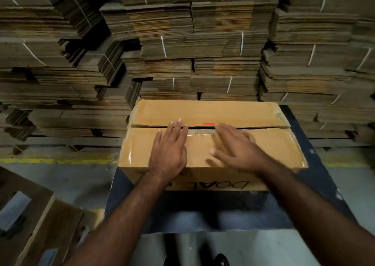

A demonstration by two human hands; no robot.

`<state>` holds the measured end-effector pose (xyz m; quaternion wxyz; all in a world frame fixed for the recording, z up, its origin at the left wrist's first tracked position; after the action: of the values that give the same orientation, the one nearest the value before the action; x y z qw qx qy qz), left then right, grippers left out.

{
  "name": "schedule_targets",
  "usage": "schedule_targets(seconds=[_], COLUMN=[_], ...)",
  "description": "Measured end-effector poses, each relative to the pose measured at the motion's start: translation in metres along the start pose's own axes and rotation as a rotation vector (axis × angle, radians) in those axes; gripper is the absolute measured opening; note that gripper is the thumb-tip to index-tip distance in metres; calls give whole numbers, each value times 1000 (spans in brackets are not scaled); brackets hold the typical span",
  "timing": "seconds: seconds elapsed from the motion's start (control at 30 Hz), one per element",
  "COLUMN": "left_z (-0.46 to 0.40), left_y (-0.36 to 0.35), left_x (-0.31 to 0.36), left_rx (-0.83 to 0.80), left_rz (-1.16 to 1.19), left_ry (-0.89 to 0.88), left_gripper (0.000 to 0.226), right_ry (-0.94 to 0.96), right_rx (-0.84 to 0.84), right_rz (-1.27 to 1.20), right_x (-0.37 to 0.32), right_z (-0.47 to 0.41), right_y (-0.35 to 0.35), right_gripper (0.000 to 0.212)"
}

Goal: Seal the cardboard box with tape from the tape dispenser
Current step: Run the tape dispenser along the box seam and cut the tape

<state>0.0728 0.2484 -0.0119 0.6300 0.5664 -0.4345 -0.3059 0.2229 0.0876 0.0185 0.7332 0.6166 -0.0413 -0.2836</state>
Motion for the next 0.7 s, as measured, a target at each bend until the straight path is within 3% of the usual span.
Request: schedule_targets(seconds=[0.1,0.2,0.33,0.47,0.57,0.7], left_z=[-16,-21,-9,-6,-8,-10], left_y=[3,4,6,12,17,23], left_x=[-4,-26,-67,-87,-85,-79], left_rx=[-37,-113,-115,-200,-186,-197], left_rz=[50,-7,-90,-1,85,51], left_ry=[-43,26,148,409,428,448], left_gripper=[54,60,75,71,74,74], right_ry=[-19,-96,-241,-526,-689,-718], right_rx=[94,45,101,171,186,167], right_rz=[-79,3,4,-5,-82,-151], right_x=[-47,-59,-12,68,106,118], right_z=[-33,-48,-35,-2,19,27], right_y=[-21,-38,-31,-12,1,5], right_gripper=[69,71,78,84,80,76])
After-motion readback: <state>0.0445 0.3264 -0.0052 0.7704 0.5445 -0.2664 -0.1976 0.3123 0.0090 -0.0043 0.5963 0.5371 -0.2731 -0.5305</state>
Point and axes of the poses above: each hand's wrist, its own z-axis away from the middle knuckle, its own y-axis out of the back of the hand, x = y × z, the point moved 3 cm from there along -z, towards the middle knuckle, and after that the axes turned 7 degrees about -x, right-handed, at the moved point
